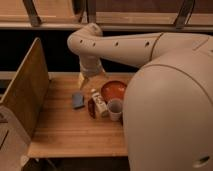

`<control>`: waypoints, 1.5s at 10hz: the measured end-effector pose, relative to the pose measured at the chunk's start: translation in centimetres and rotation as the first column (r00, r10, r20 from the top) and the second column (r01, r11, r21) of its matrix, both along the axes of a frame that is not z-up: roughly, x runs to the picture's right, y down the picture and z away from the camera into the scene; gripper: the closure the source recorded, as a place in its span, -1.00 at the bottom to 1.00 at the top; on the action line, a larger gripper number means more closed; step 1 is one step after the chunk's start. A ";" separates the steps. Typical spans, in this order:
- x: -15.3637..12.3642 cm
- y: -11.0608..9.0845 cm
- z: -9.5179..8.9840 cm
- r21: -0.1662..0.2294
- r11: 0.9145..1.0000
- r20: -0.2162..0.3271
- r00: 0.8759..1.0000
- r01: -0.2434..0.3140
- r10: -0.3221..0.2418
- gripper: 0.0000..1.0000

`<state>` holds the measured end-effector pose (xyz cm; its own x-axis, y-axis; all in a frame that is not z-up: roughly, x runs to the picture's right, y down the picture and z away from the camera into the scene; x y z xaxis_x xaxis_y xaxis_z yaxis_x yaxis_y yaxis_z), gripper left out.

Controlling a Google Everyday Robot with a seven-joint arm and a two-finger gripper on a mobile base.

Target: Place the white sponge in the ceramic bowl

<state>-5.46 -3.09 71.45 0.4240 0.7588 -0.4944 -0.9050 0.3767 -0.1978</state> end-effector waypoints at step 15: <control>-0.9 -0.2 0.0 0.006 1.000 0.029 1.000 0.001 -0.001 -0.60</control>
<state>-6.37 -3.24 71.45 0.4391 0.7609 -0.4777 -0.8984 0.3792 -0.2218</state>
